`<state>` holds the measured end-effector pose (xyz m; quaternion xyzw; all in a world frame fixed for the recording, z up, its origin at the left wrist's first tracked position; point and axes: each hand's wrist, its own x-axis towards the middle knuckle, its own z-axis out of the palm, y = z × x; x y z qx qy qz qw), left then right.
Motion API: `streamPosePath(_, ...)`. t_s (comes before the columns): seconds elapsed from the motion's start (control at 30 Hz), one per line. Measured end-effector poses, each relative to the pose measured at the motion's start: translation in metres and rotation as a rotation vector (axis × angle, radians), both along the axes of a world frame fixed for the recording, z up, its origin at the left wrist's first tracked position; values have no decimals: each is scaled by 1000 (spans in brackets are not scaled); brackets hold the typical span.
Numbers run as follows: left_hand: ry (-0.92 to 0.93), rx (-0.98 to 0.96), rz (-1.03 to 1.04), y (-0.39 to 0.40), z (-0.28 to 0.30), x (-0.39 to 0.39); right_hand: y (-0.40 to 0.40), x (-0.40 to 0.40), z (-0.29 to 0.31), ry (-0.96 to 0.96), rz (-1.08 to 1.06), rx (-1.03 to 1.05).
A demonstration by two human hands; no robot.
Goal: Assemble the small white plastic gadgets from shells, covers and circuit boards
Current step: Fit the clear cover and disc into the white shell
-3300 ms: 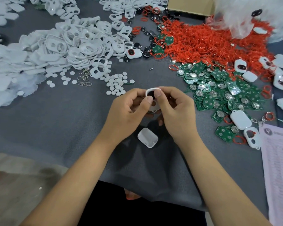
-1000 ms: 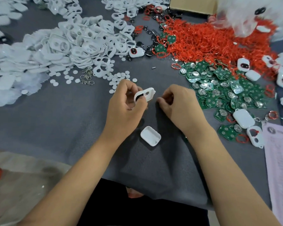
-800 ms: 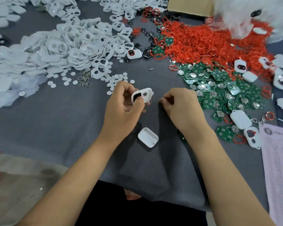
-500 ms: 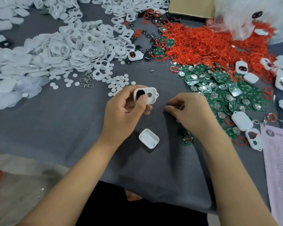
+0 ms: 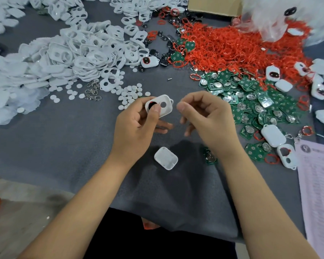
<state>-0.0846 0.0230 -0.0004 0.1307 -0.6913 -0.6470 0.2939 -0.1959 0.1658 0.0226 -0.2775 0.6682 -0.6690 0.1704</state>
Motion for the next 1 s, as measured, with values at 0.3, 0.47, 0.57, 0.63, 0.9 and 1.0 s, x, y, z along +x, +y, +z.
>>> streamPosePath(0.3, -10, -6, 84, -1, 1, 0, -10, 10, -2, -149, 56, -179)
streamPosePath(0.47, -6, 53, 73, -2, 2, 0, -11, 11, -4, -85, 72, -136)
streamPosePath(0.57, -20, 19, 83, -2, 1, 0, -13, 10, -5, -30, 18, -105)
streamPosePath(0.63, -30, -23, 82, -2, 1, -1, -16, 11, -8, 47, -46, -68)
streamPosePath(0.9, -61, -275, 158, 0, 3, -1, -23, 18, -12, 221, -149, 18)
streamPosePath(1.0, -48, -237, 133, 1, 2, -2, -24, 20, -12, 353, -197, 77)
